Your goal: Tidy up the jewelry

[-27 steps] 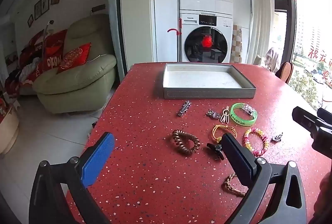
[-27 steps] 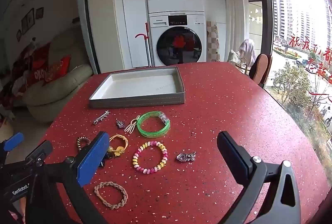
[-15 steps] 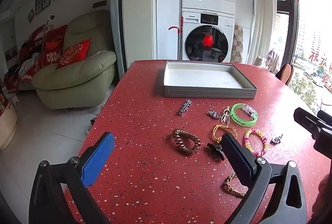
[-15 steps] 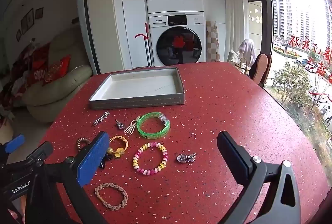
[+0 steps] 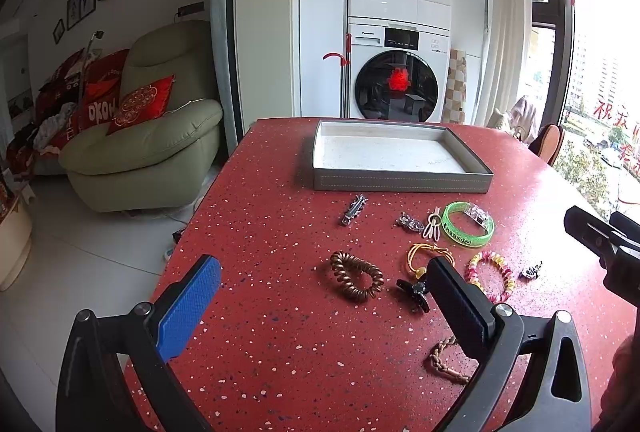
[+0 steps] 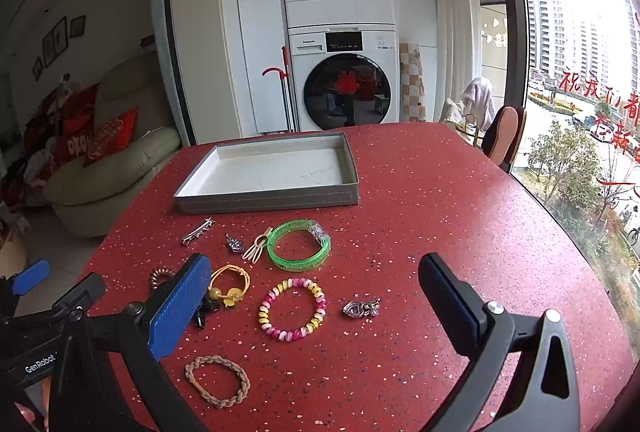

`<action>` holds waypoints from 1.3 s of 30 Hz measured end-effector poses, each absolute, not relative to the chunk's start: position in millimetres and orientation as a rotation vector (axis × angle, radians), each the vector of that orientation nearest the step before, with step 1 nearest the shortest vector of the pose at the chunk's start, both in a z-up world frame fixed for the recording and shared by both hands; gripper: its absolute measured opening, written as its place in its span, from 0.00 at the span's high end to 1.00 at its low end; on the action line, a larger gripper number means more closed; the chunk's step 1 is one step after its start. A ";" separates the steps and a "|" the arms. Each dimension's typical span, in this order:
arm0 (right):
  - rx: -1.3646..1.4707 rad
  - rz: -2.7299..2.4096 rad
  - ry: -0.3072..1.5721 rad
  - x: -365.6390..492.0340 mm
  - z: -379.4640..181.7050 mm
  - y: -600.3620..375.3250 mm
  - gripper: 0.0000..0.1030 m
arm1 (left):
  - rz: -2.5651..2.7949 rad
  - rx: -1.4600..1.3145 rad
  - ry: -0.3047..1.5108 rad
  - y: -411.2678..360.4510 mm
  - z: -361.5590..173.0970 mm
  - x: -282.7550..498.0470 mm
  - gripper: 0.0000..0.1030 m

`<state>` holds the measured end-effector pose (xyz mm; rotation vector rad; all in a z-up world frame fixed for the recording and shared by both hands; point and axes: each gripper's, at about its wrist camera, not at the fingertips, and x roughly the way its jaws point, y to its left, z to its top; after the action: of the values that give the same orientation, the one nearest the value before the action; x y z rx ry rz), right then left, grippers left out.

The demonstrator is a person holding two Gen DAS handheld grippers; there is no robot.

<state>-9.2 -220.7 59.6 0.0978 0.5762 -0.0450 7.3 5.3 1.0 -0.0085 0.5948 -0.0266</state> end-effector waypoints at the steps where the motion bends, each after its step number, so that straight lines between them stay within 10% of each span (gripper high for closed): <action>1: 0.098 -0.045 0.576 -9.0 60.0 -220.7 0.00 | -0.028 -0.008 0.596 5.1 1.2 7.8 0.00; 39: 0.105 -0.038 0.570 -7.4 64.4 -221.2 0.00 | -0.019 -0.008 0.607 9.6 -1.8 6.9 0.00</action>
<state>-7.4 -221.2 64.4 0.1052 0.5701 -0.0381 6.9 9.6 -1.8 -0.0077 0.6068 -0.0185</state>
